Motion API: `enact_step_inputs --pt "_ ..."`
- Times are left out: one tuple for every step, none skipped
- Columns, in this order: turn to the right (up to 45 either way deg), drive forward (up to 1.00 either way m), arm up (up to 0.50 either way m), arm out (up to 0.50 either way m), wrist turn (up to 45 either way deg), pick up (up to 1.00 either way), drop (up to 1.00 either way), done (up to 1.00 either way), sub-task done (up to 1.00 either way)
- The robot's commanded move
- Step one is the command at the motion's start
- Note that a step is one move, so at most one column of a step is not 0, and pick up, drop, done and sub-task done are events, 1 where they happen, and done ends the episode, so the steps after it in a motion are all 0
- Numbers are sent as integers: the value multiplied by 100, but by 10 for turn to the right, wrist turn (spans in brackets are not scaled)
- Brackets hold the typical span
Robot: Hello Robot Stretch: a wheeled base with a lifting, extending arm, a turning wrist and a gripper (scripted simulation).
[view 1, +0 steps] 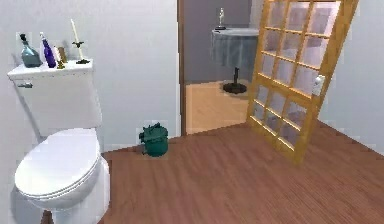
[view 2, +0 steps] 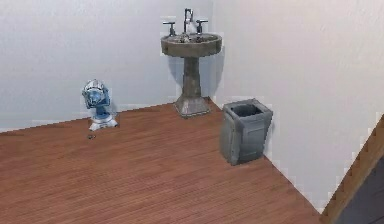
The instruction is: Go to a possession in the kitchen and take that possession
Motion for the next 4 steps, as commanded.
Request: enact_step_inputs --pt "120 0 0 0 0 0 0 0 0" --pt "0 100 0 0 0 0 0 0 0" --pt "0 100 0 0 0 0 0 0 0" --pt "120 0 0 0 0 0 0 0 0"
